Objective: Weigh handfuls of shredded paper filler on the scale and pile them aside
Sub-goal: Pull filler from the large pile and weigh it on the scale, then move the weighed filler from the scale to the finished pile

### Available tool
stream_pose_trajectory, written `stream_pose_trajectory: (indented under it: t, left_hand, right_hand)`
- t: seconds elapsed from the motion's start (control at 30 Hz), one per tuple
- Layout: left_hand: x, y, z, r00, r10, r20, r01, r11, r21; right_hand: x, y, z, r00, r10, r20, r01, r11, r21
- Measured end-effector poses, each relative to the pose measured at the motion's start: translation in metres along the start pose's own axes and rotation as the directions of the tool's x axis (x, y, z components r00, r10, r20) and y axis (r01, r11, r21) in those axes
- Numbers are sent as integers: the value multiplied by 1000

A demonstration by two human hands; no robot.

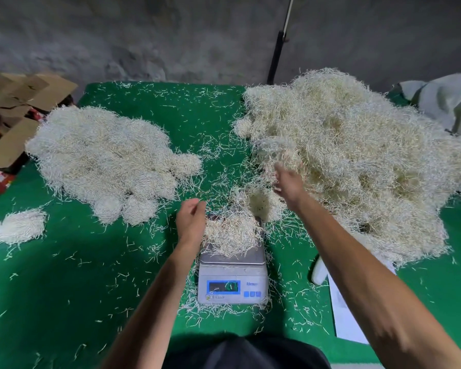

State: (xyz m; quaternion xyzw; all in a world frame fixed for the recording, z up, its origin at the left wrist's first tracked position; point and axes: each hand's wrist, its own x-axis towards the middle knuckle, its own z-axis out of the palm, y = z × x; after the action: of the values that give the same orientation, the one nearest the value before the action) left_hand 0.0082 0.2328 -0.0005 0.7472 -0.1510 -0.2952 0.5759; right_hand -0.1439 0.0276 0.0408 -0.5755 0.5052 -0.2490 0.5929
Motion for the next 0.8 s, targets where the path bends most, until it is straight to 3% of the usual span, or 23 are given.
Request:
stream_pose_trajectory:
  t: [0.13, 0.2, 0.27, 0.33, 0.4, 0.47, 0.57, 0.63, 0.73, 0.8]
  left_hand:
    - [-4, -17, 15, 987, -132, 86, 119, 982, 144]
    - [-14, -26, 27, 982, -130, 134, 102, 976, 194]
    - [-27, -36, 40, 987, -78, 138, 48, 977, 210]
    - [-35, -37, 47, 992, -53, 114, 39, 992, 123]
    - [-32, -30, 45, 978, -180, 105, 194, 971, -143]
    - [-19, -18, 37, 925, -348, 154, 379, 816, -437]
    - [-6, 5, 23, 885, -332, 326, 463, 566, -682]
    - [-8, 16, 20, 842, -353, 408, 538, 502, -677]
    - [-7, 38, 8, 741, -335, 582, 664, 498, -558]
    - [2, 56, -7, 806, -359, 471, 590, 555, -587]
  right_hand:
    - [-35, 58, 30, 994, 1, 109, 23, 976, -217]
    - [-60, 88, 53, 977, -71, 200, 135, 935, -329]
    - [-80, 111, 81, 961, -135, 243, 213, 920, -329]
    - [-91, 115, 103, 959, -138, 248, 185, 967, -177]
    - [-94, 101, 114, 961, -141, 237, 153, 988, -32]
    - [-94, 83, 122, 952, -231, 200, 234, 972, 10]
    - [-96, 56, 140, 860, -477, 182, 498, 862, -97]
    - [-91, 37, 146, 810, -546, 215, 581, 795, -171]
    - [-72, 23, 128, 752, -613, 243, 658, 673, -337]
    - [-70, 26, 122, 731, -622, 278, 682, 657, -322]
